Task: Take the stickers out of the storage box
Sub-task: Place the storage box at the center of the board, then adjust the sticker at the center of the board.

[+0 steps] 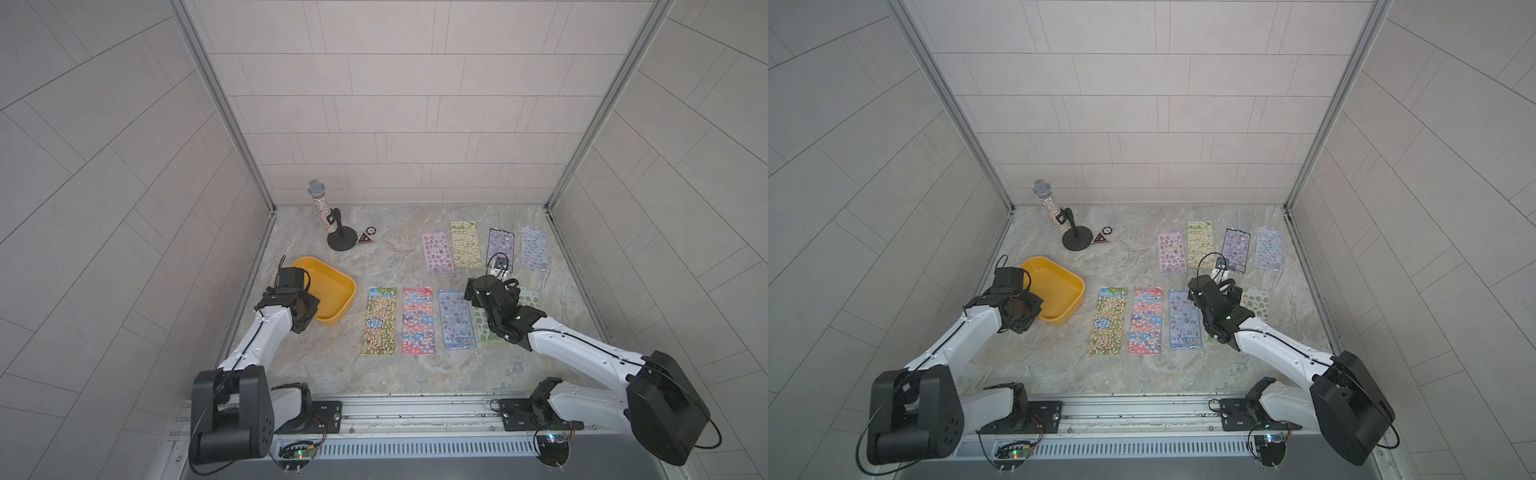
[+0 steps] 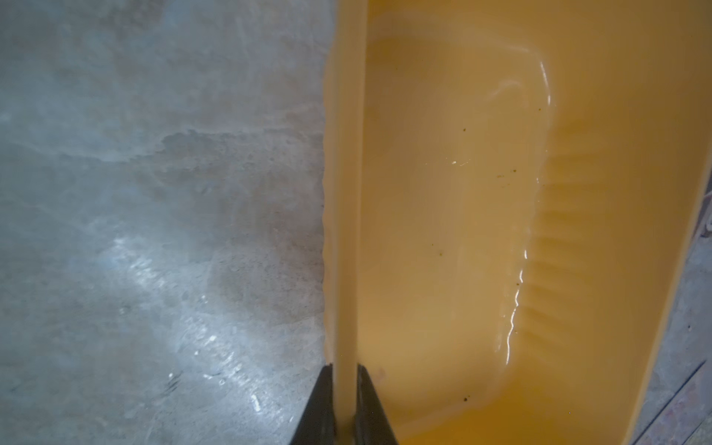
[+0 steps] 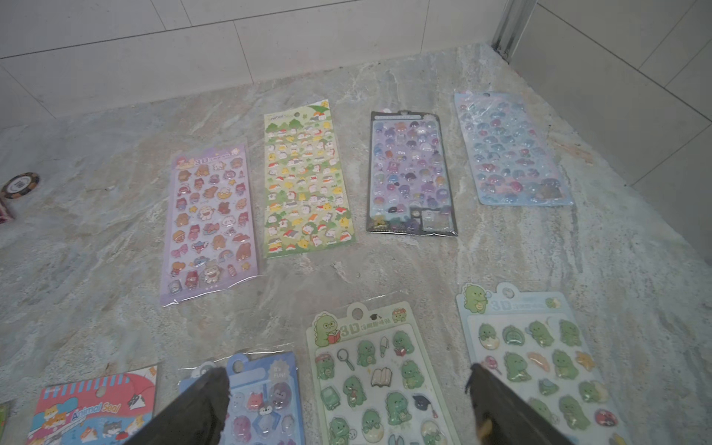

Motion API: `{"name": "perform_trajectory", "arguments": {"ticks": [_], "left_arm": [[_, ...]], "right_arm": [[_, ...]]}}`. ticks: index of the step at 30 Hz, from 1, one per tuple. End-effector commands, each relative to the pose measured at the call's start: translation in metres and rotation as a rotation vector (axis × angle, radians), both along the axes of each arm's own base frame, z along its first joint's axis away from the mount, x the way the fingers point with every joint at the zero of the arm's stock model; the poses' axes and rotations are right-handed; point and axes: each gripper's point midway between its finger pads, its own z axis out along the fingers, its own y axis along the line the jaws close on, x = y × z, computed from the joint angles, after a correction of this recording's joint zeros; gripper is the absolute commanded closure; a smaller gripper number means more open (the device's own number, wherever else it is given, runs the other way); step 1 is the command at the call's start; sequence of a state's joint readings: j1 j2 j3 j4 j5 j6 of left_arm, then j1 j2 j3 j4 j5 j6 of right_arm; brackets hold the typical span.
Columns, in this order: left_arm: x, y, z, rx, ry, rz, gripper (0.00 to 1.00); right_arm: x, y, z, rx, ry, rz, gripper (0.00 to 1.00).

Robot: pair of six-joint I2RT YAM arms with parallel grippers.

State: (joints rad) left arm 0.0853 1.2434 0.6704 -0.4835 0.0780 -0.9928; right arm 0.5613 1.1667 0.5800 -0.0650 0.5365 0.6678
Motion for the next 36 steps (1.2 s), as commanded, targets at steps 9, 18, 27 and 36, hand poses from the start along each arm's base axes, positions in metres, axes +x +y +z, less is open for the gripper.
{"name": "perform_trajectory", "arguments": {"ticks": [9, 18, 27, 36], "left_arm": [[0.035, -0.009, 0.053, -0.048, -0.143, -0.090, 0.00], [0.006, -0.029, 0.116, 0.157, -0.284, -0.362, 0.00], [-0.012, -0.074, 0.151, 0.160, -0.396, -0.550, 0.00], [-0.013, -0.099, 0.146, 0.021, -0.414, -0.604, 0.00]], "right_arm": [[-0.008, -0.046, -0.020, 0.103, 0.071, -0.154, 0.00], [-0.032, -0.106, -0.040, 0.259, 0.143, -0.353, 0.02], [-0.059, -0.127, -0.064, 0.349, 0.290, -0.414, 0.21], [-0.056, -0.099, -0.089, 0.403, 0.491, -0.285, 0.61]]}}
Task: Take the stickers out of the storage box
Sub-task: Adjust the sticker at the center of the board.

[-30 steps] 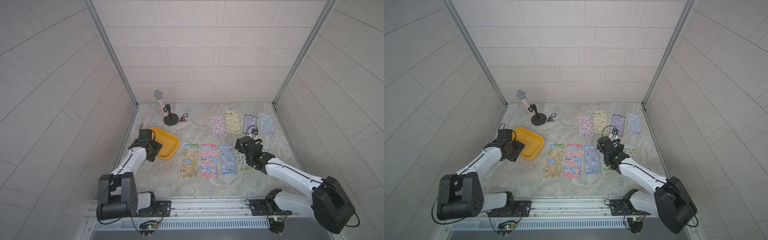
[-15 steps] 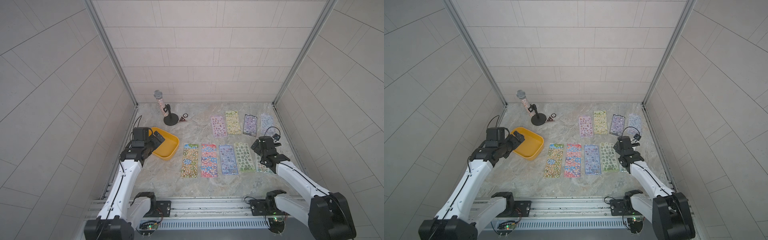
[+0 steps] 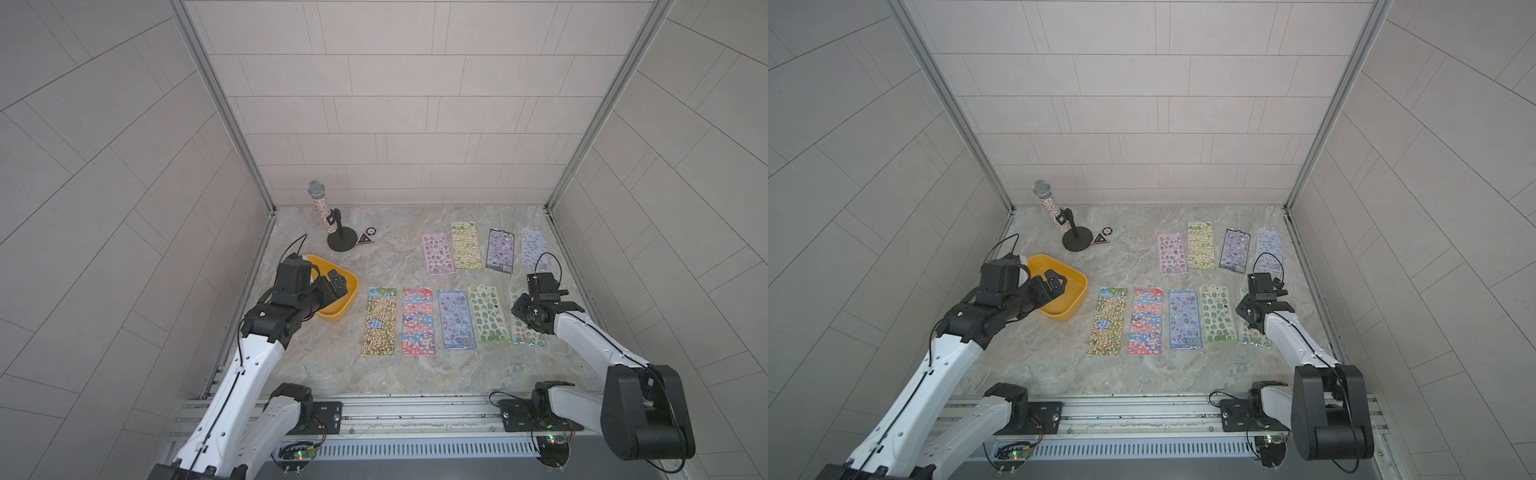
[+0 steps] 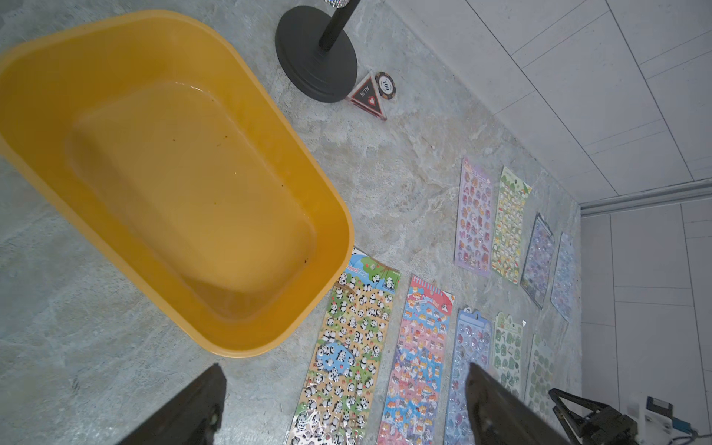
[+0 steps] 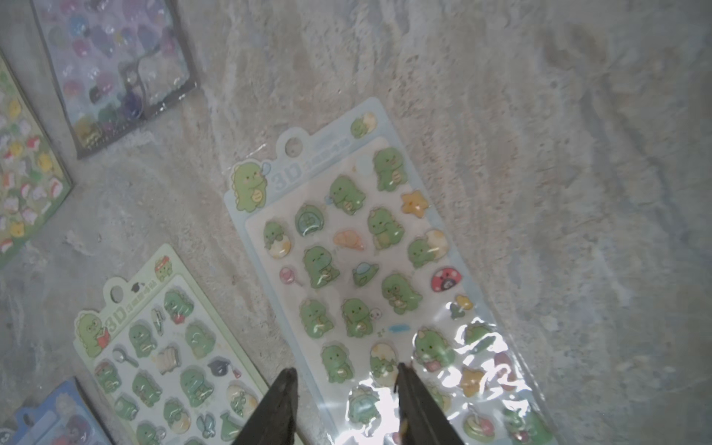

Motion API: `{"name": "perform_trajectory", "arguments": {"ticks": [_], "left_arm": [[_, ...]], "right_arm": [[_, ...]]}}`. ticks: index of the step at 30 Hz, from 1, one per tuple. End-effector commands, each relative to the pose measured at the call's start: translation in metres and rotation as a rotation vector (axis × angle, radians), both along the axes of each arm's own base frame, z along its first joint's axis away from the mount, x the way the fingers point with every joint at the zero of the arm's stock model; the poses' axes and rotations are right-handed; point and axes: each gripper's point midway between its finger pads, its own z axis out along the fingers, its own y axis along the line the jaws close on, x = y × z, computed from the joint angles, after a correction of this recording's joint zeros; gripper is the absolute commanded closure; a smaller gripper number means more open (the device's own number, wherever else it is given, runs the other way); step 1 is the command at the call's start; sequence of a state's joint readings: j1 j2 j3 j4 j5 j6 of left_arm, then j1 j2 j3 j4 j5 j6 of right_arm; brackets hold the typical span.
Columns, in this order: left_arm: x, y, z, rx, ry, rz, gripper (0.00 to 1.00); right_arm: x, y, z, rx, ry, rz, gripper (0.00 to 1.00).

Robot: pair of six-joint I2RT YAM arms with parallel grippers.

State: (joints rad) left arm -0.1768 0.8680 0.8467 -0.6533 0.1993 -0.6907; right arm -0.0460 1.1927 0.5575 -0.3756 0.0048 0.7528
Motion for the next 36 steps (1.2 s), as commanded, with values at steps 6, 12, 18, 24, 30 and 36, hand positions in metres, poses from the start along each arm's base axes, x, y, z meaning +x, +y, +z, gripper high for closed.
{"name": "perform_trajectory", "arguments": {"ticks": [6, 12, 18, 24, 30, 36], "left_arm": [[-0.007, -0.017, 0.003, -0.041, -0.002, -0.069, 0.00], [-0.010, -0.019, 0.005, -0.025, -0.003, -0.079, 0.00], [-0.010, -0.017, 0.006, -0.019, -0.007, -0.069, 0.00], [-0.009, -0.014, 0.005, -0.015, -0.001, -0.060, 0.00], [-0.007, -0.009, 0.004, -0.015, 0.000, -0.040, 0.00], [-0.004, -0.003, 0.001, -0.036, 0.004, -0.010, 0.00]], "right_arm": [[-0.014, 0.004, -0.019, 0.008, 0.126, 0.047, 0.82], [-0.015, -0.001, -0.032, -0.019, 0.220, 0.067, 0.82], [-0.013, -0.010, -0.032, -0.064, 0.288, 0.074, 0.83], [-0.014, -0.013, -0.023, -0.081, 0.260, 0.062, 0.83], [-0.015, -0.018, -0.015, -0.101, 0.247, 0.040, 0.82], [-0.009, -0.015, -0.005, -0.099, 0.218, 0.076, 0.80]]}}
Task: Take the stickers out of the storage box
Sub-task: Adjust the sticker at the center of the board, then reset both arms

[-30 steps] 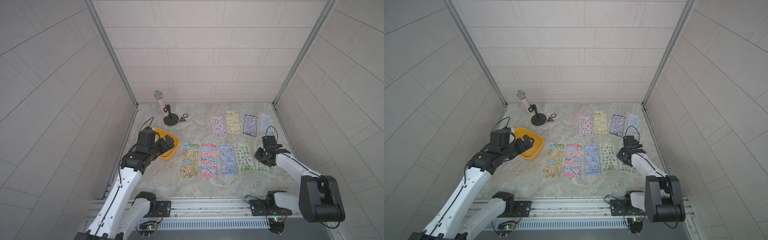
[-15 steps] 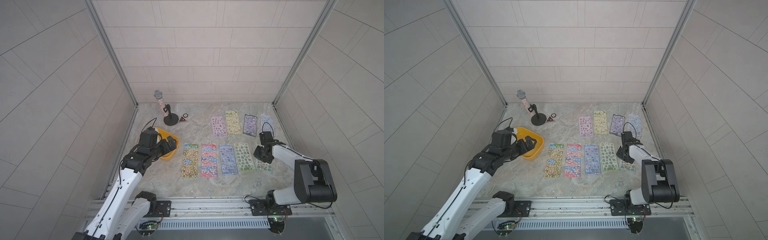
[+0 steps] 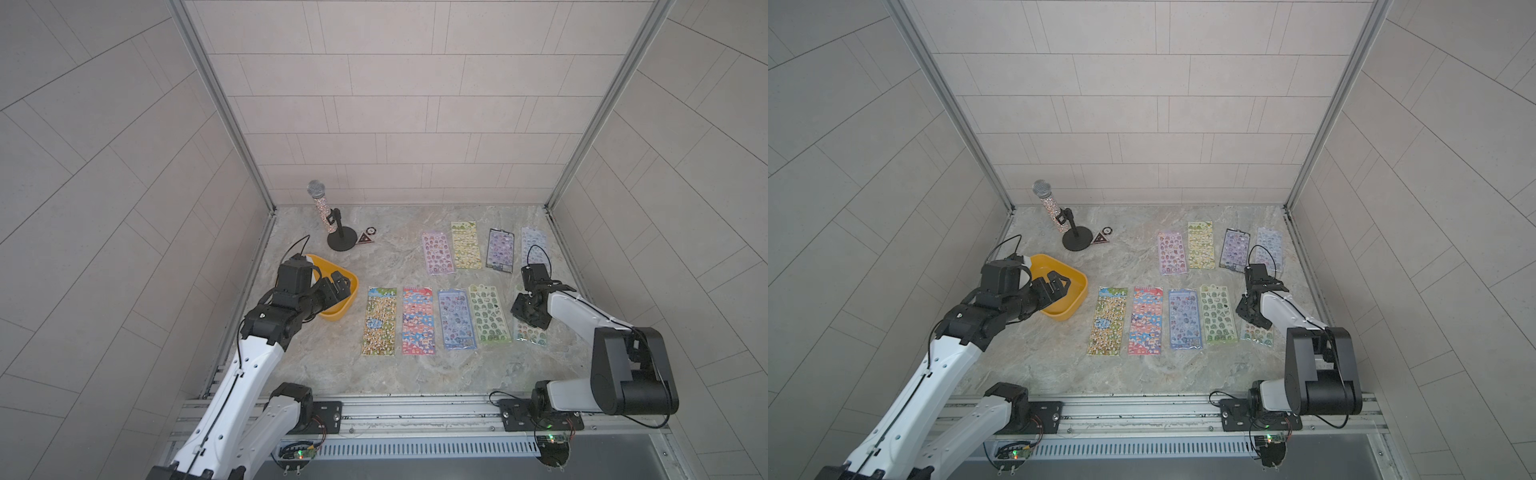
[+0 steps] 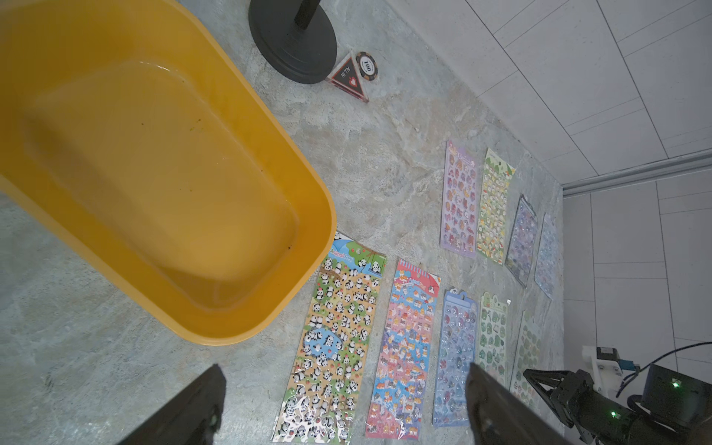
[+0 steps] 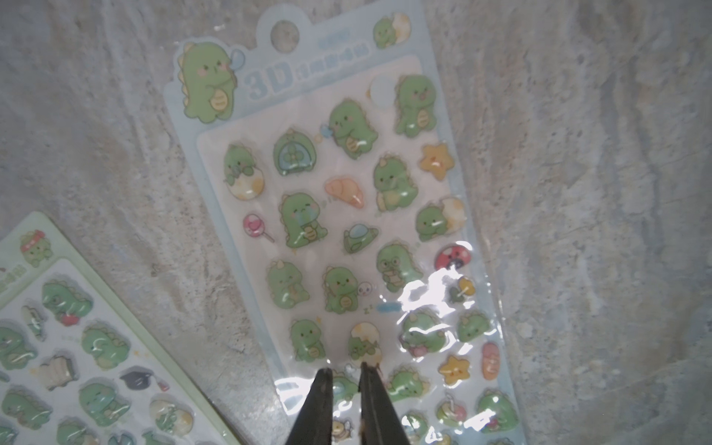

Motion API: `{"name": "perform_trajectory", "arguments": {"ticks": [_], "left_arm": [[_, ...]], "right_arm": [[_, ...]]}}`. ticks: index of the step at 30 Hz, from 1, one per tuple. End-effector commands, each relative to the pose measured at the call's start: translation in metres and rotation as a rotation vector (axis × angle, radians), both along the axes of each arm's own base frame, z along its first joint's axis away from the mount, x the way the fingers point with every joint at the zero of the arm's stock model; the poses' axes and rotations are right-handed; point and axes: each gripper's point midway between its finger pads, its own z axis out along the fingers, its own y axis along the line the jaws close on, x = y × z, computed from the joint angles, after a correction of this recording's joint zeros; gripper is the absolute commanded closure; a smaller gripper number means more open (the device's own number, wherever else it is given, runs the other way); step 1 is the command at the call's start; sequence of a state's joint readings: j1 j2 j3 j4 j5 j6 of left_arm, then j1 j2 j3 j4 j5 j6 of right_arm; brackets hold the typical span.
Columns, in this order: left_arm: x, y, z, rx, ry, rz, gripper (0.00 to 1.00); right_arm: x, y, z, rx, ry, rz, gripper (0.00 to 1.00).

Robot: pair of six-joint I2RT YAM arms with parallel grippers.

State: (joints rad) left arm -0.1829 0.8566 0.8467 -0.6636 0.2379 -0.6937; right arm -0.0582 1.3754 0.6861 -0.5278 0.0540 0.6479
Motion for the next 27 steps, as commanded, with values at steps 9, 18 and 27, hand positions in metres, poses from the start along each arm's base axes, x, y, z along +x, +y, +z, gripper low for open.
{"name": "perform_trajectory", "arguments": {"ticks": [9, 18, 27], "left_arm": [[0.016, 0.017, 0.010, -0.093, -0.056, 0.069, 0.00], [0.011, 0.067, 0.058, 0.136, -0.265, 0.235, 0.00], [0.033, 0.098, 0.082, 0.286, -0.568, 0.369, 0.00]], "right_arm": [[0.027, 0.034, 0.140, -0.110, -0.547, 0.137, 0.66], [0.055, 0.025, 0.250, -0.295, -0.966, 0.061, 0.38], [0.074, 0.009, 0.214, -0.446, -1.082, 0.102, 0.17]]}}
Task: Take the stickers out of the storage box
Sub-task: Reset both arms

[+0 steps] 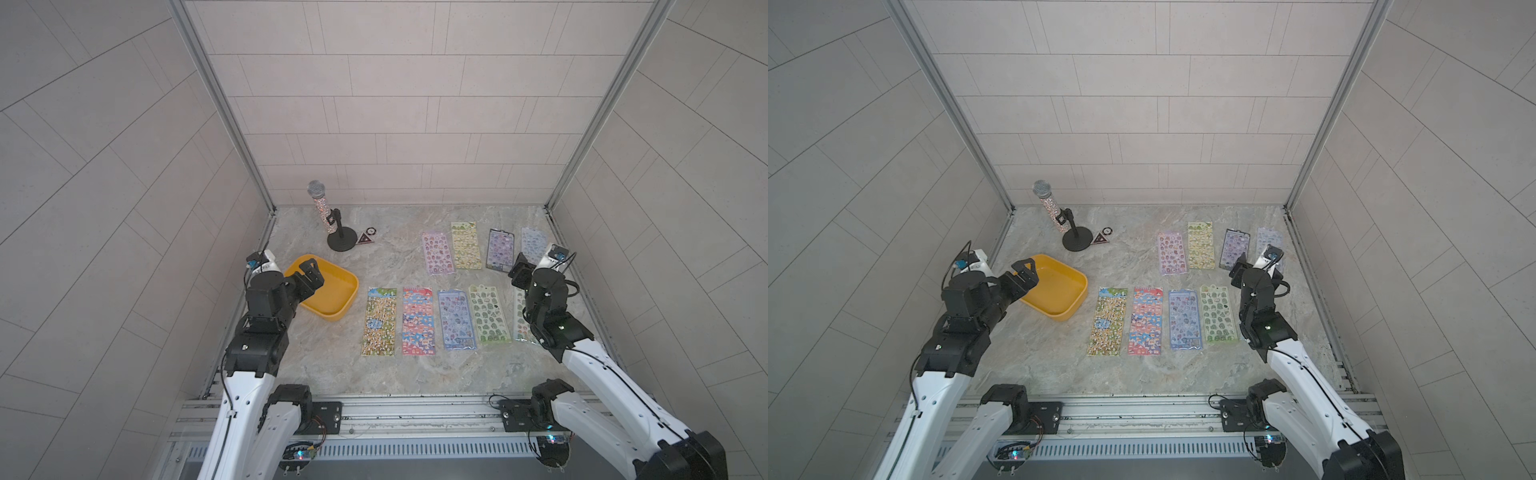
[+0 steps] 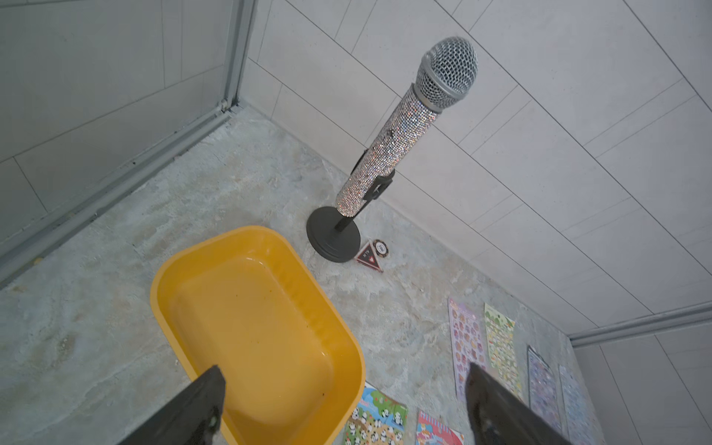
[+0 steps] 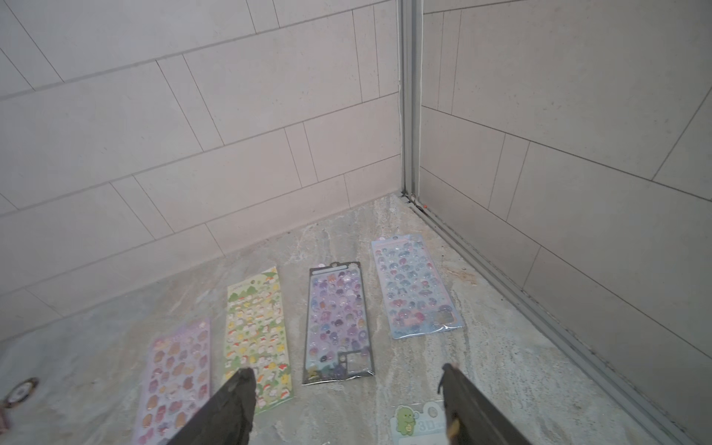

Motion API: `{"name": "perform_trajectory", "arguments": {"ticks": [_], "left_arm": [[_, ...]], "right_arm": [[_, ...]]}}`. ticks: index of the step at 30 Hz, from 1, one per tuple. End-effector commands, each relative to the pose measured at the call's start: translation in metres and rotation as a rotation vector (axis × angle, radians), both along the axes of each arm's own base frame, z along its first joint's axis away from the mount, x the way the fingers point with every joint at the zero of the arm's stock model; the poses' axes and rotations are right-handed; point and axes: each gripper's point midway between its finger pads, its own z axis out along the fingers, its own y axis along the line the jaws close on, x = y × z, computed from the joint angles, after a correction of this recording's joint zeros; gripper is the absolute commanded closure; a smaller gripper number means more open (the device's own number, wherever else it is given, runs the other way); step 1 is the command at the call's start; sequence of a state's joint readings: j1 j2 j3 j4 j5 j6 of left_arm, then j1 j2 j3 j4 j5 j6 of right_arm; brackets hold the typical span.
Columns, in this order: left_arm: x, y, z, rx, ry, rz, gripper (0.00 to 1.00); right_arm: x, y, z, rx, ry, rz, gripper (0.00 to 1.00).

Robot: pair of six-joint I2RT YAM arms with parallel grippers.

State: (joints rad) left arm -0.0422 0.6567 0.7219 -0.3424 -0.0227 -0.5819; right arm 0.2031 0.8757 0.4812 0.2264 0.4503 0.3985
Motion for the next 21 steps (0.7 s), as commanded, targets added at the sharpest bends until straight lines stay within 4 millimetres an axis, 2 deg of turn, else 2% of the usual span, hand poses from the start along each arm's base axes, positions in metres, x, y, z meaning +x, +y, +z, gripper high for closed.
{"name": "perform_trajectory", "arguments": {"ticks": [1, 5, 6, 7, 12, 15, 17, 21], "left_arm": [[0.016, 0.021, 0.027, 0.148, -0.191, 0.094, 0.00], [0.027, 0.044, 0.022, 0.276, -0.289, 0.223, 0.00], [0.027, 0.057, 0.011, 0.269, -0.286, 0.310, 0.00], [0.026, 0.070, 0.003, 0.261, -0.288, 0.392, 0.00], [0.054, 0.078, -0.058, 0.436, -0.115, 0.344, 0.00], [0.064, 0.085, -0.091, 0.458, -0.001, 0.319, 0.00], [0.069, 0.082, -0.110, 0.454, 0.014, 0.286, 0.00], [0.080, 0.075, -0.146, 0.454, 0.115, 0.193, 0.00]], "right_arm": [[0.011, -0.008, 0.010, -0.027, -0.092, 0.005, 0.16], [0.017, -0.026, -0.028, 0.112, -0.027, -0.002, 0.13], [0.018, -0.032, -0.034, 0.155, 0.003, -0.018, 0.13], [0.019, -0.039, -0.040, 0.170, 0.040, -0.047, 0.00], [0.026, -0.053, -0.074, 0.136, 0.157, -0.106, 0.00], [0.024, -0.059, -0.082, 0.047, 0.145, -0.112, 0.00], [0.027, -0.051, -0.079, 0.002, 0.079, -0.042, 0.00], [0.031, -0.043, -0.082, -0.087, 0.139, 0.029, 0.00]]}}
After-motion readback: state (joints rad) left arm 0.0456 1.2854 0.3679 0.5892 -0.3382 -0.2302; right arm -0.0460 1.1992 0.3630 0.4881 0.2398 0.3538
